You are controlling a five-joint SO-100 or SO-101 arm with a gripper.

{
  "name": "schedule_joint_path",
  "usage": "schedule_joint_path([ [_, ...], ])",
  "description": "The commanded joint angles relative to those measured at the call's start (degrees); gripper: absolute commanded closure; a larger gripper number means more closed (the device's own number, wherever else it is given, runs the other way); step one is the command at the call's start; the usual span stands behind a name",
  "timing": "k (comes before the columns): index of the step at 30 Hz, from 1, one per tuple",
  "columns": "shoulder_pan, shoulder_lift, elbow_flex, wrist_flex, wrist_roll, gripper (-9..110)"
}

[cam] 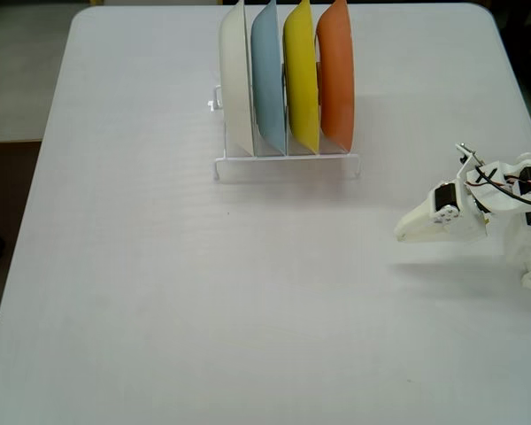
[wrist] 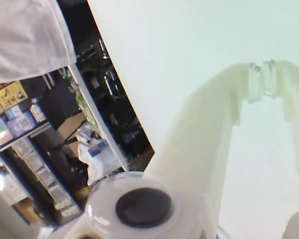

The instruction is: Could you take three plates?

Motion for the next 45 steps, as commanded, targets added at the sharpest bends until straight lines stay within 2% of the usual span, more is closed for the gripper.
schedule_joint_path([
  [1,0.4,1.3,-0.1,-0.4,0.3,102],
  [21,0.4,1.3,-2.2,-2.8,1.0,102],
  [30,7.2,-1.6,-18.8,-2.5,-1.8,102],
  [34,12.7,-12.9,-31.1,-5.1,-7.8,102],
  [45,21.9,-32.8,-59.9,-1.8,-23.6,102],
])
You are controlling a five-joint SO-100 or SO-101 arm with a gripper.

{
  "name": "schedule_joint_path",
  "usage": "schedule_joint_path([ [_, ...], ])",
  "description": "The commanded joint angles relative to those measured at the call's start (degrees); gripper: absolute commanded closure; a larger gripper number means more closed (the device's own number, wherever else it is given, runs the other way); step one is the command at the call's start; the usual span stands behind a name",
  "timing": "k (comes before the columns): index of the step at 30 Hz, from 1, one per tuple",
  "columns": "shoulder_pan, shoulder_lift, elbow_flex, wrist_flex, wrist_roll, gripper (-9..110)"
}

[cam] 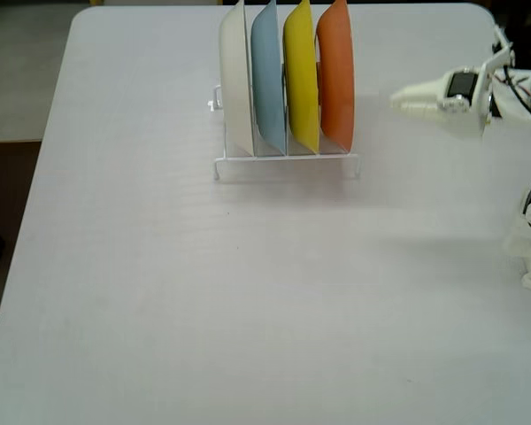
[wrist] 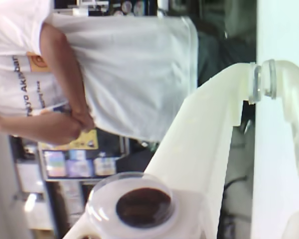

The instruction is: Could you take three plates?

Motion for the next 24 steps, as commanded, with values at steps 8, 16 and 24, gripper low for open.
schedule_joint_path([
  [8,7.1,-17.5,-26.0,4.8,-10.4,92],
  [16,8.8,-29.6,-35.0,9.2,-14.1,70],
  [24,9.2,-38.8,-42.4,13.4,-17.0,72],
])
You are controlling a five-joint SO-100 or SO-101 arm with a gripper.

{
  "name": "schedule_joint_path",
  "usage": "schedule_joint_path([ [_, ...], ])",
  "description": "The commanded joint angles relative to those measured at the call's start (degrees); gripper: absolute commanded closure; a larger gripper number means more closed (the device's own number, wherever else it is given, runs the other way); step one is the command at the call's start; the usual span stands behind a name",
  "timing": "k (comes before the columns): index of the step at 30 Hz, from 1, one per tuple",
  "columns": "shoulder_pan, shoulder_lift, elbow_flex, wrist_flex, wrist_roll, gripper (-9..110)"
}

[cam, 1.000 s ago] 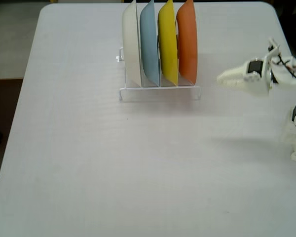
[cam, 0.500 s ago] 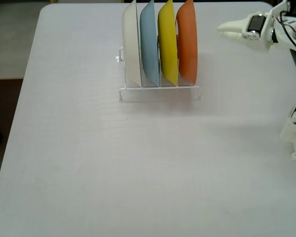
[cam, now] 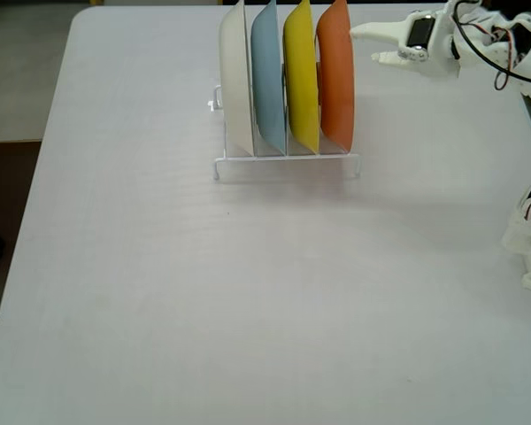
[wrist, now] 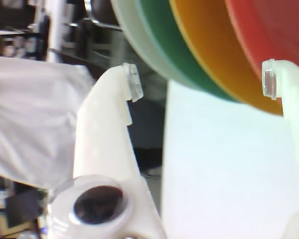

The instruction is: Could you take three plates?

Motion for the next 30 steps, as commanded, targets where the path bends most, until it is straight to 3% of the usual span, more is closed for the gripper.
schedule_joint_path([
  [1,0.3,-2.7,-6.7,0.3,-1.9,72],
  [14,1.6,-14.2,-16.3,0.2,-4.6,80],
  [18,1.7,-15.8,-19.0,0.4,-4.7,102],
  [24,2.5,-17.1,-25.2,2.2,-3.2,102],
  [30,4.0,-19.5,-42.5,10.0,1.6,102],
])
